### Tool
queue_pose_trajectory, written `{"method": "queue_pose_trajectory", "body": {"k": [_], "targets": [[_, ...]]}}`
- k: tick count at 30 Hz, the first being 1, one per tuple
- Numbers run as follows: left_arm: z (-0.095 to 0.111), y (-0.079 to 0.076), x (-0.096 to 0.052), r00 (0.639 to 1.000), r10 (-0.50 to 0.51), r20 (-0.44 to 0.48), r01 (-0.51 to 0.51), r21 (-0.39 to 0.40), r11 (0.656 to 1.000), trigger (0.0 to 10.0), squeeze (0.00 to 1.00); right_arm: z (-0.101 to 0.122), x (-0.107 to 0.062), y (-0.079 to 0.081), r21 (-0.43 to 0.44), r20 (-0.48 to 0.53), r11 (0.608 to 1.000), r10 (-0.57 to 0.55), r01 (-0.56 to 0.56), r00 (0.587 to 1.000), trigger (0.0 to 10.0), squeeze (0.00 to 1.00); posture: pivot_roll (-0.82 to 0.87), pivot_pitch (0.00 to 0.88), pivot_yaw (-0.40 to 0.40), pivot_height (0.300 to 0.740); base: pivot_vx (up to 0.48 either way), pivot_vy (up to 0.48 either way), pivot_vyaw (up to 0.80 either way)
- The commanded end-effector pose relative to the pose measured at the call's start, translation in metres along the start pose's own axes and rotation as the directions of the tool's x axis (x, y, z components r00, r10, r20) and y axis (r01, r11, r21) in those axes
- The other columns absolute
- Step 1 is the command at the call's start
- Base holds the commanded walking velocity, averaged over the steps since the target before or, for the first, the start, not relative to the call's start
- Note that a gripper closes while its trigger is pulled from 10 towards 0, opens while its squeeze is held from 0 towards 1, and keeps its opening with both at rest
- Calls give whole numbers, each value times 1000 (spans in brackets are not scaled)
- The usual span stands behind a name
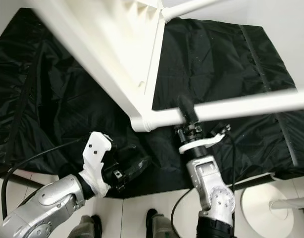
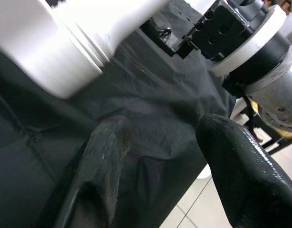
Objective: Building children table
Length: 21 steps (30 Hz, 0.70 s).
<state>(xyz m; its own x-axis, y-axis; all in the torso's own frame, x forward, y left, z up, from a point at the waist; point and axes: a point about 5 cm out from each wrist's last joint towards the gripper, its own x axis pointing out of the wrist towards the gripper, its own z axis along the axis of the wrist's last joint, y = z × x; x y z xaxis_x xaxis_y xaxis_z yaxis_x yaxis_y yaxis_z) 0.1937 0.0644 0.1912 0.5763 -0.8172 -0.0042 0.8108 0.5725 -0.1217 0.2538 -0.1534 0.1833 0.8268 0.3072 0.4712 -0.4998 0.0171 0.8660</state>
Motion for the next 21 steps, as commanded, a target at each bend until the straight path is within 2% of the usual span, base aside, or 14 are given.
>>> {"method": "queue_pose_trajectory", "body": {"k": [1, 2, 3, 4, 6, 9, 10, 13, 14, 18, 21], "targets": [[-1, -2, -5, 1000, -5, -14, 5, -9, 1000, 10000, 0, -18, -103, -36, 262, 125, 940, -256, 217, 958, 10000, 1000, 38, 270, -18, 740, 0, 0, 0], [-1, -2, -5, 1000, -5, -14, 5, -9, 1000, 10000, 0, -18, -103, -36, 262, 125, 940, -256, 217, 958, 10000, 1000, 38, 270, -18, 740, 0, 0, 0], [-2, -2, -5, 1000, -7, -17, 7, -10, 1000, 10000, 0, -8, -116, -39, 282, 181, 930, -293, 236, 939, 10000, 1000, 38, 270, -18, 740, 0, 0, 0], [-2, -2, -5, 1000, -7, -17, 7, -10, 1000, 10000, 0, -8, -116, -39, 282, 181, 930, -293, 236, 939, 10000, 1000, 38, 270, -18, 740, 0, 0, 0], [-2, 0, -7, 1000, -5, -23, 5, -10, 1000, 10000, 0, 6, -138, -47, 317, 279, 905, -374, 283, 885, 10000, 1000, 37, 268, -10, 740, 0, 0, 0], [-2, 0, -7, 1000, -4, -24, 4, -10, 1000, 10000, 0, 8, -143, -50, 319, 295, 899, -396, 301, 870, 10000, 1000, 37, 268, -10, 740, 0, 0, 0], [-2, 1, -7, 1000, -2, -25, 2, -5, 1000, 10000, 0, 8, -145, -51, 303, 304, 899, -406, 316, 862, 10000, 0, 40, 266, -10, 740, 0, 0, 0], [-2, 2, -8, 1000, -1, -27, 1, -3, 1000, 10000, 0, 9, -145, -52, 284, 308, 902, -406, 325, 860, 10000, 0, 37, 261, -6, 740, 0, 0, 0], [-1, 3, -9, 1000, 3, -25, -3, -2, 1000, 10000, 0, 11, -144, -49, 287, 328, 914, -375, 286, 867, 10000, 0, 37, 261, -6, 740, 0, 0, 0], [-1, 7, -10, 999, 6, -31, -6, 2, 1000, 10000, 0, 17, -141, -42, 218, 346, 943, -317, 253, 883, 10000, 0, 40, 251, 1, 740, 0, 0, 0], [0, 10, -10, 999, 10, -33, -10, 15, 1000, 10000, 0, 18, -141, -21, 104, 330, 975, -220, 196, 918, 10000, 0, 38, 242, 4, 740, 0, 0, 0]]}}
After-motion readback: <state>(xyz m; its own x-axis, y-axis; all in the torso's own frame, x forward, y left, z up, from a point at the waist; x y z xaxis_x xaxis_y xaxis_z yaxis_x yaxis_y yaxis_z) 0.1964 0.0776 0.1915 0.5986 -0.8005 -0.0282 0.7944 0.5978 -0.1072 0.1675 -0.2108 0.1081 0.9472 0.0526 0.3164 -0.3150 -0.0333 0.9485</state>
